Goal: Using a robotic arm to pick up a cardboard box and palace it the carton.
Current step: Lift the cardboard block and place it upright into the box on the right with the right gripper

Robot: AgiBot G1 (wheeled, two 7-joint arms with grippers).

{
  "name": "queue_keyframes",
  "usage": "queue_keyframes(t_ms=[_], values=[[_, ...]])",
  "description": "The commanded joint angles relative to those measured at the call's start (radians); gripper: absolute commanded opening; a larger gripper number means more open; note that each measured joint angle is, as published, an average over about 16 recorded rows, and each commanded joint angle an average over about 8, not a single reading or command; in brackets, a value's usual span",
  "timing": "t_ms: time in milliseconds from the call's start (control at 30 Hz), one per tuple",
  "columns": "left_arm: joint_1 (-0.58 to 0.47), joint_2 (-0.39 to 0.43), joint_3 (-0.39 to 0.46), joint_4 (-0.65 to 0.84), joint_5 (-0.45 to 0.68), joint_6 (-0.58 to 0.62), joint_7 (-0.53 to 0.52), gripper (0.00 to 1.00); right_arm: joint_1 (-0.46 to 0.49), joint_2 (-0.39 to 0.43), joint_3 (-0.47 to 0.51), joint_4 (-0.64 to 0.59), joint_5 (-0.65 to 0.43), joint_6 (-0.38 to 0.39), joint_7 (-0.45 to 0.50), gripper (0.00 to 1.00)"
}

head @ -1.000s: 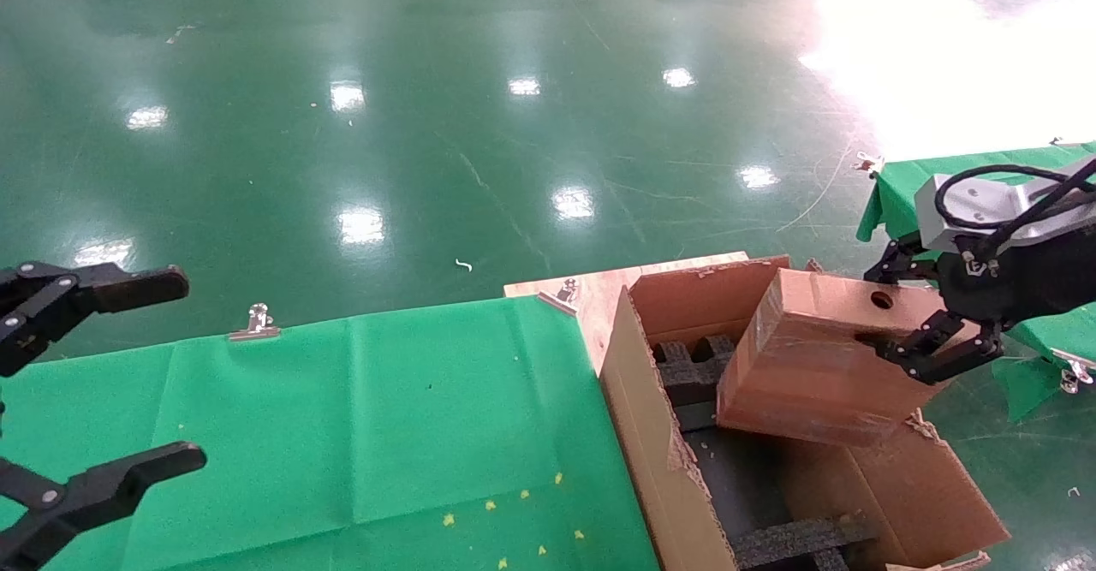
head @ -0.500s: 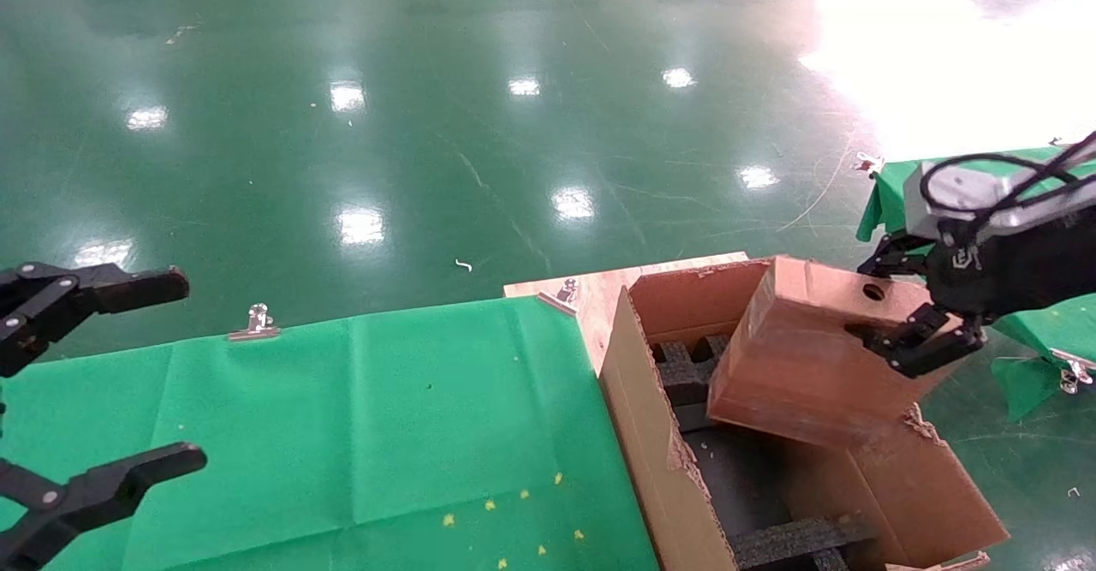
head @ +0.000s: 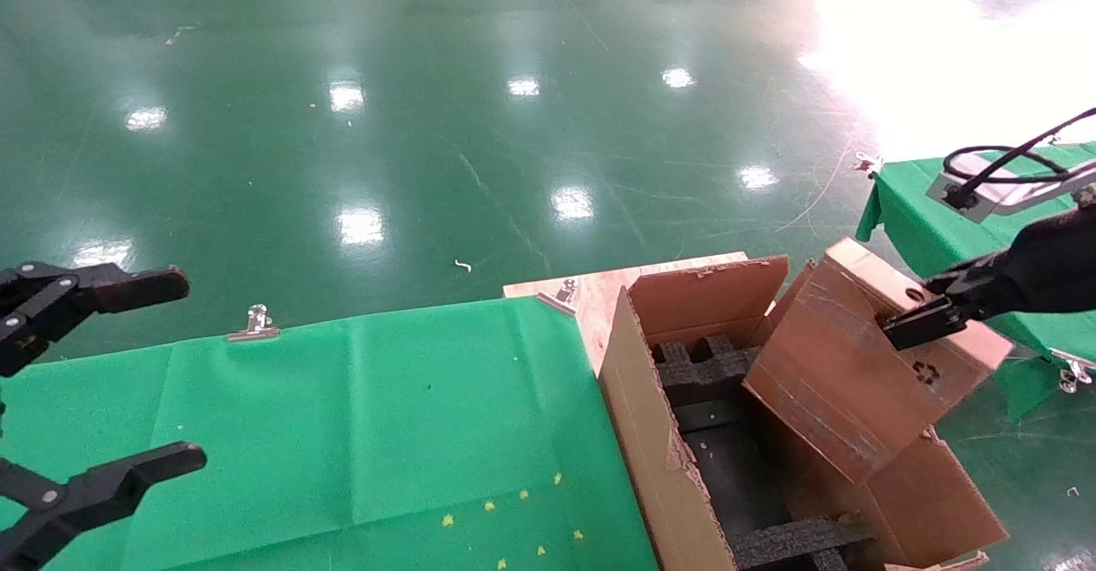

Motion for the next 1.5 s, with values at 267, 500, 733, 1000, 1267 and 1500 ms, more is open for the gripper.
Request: queue_keyframes(t_ms=[267, 500, 733, 1000, 1267, 1500], values=[[0.0, 0.0, 0.0, 0.0, 0.0, 0.0, 0.0, 1.0, 0.012, 0.046, -0.034, 0.097, -0.034, 0.052, 0.347, 0.0], [0.0, 0.0, 0.0, 0.0, 0.0, 0.0, 0.0, 1.0, 0.013, 0.047, -0.035, 0.097, -0.036, 0.054, 0.341, 0.0], [0.0, 0.0, 0.0, 0.0, 0.0, 0.0, 0.0, 1.0, -0.002, 0.039, -0.04, 0.099, -0.051, 0.098, 0.37, 0.0], [0.0, 0.0, 0.0, 0.0, 0.0, 0.0, 0.0, 1.0, -0.015, 0.066, -0.058, 0.235, -0.135, 0.237, 0.463, 0.0], [0.0, 0.0, 0.0, 0.0, 0.0, 0.0, 0.0, 1.0, -0.004, 0.124, -0.088, 0.441, -0.271, 0.323, 0.614, 0.0], [0.0, 0.0, 0.0, 0.0, 0.0, 0.0, 0.0, 1.0, -0.009, 0.144, -0.118, 0.562, -0.398, 0.362, 0.766, 0.0]])
